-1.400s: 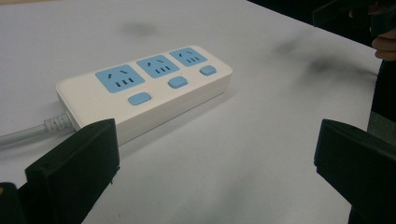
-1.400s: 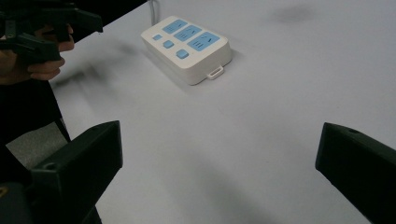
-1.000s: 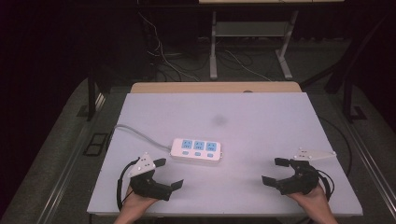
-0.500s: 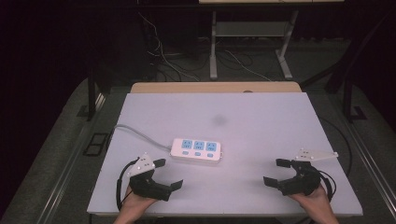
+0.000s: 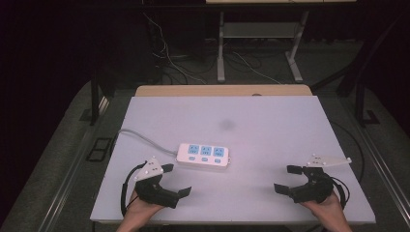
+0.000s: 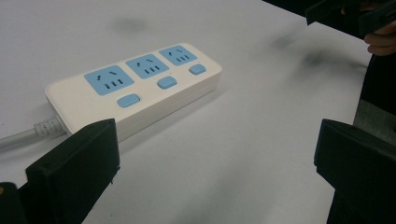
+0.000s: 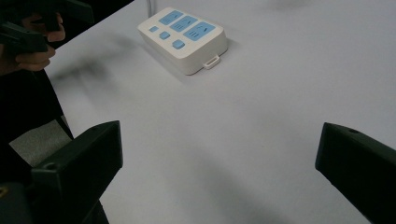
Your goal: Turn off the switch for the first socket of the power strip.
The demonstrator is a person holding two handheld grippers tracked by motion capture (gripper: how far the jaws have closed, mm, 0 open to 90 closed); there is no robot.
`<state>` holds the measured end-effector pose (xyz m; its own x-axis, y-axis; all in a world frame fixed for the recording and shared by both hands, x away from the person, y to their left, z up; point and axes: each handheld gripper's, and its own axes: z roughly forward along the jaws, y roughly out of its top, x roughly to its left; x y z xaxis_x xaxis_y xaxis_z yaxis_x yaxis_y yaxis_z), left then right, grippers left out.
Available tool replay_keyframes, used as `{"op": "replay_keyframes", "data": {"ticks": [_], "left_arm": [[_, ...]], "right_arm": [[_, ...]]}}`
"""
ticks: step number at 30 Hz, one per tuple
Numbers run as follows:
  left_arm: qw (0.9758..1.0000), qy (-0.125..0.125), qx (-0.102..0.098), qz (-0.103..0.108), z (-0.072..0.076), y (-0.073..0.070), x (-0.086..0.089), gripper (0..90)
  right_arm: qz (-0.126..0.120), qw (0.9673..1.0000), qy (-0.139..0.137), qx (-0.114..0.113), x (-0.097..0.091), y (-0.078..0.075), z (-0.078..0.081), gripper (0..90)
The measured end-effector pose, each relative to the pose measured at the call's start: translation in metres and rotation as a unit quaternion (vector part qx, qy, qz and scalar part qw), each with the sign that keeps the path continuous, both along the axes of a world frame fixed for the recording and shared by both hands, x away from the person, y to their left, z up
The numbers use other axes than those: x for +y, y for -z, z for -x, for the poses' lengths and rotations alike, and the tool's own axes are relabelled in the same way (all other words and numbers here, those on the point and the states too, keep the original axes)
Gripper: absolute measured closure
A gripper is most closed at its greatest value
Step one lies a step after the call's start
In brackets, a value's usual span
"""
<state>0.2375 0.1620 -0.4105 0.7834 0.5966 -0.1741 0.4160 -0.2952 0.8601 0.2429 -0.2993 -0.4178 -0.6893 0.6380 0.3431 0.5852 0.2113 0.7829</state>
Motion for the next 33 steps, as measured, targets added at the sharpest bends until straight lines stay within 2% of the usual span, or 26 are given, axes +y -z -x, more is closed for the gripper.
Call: {"op": "replay_keyframes", "data": {"ticks": [10, 26, 33], "left_arm": [[0.9997, 0.012, 0.011, -0.018, -0.007, -0.004, -0.001, 0.0], [0.9992, 0.017, 0.022, -0.030, -0.023, -0.016, 0.000, 0.0], [0.9985, 0.030, 0.030, -0.036, -0.032, -0.021, -0.005, 0.0]], "right_arm": [[-0.001, 1.0000, 0.004, 0.001, -0.002, 0.001, 0.000, 0.4], [0.000, 1.0000, 0.004, 0.002, -0.003, 0.001, 0.001, 0.4], [0.000, 1.0000, 0.005, 0.003, -0.004, 0.001, 0.001, 0.4]]}}
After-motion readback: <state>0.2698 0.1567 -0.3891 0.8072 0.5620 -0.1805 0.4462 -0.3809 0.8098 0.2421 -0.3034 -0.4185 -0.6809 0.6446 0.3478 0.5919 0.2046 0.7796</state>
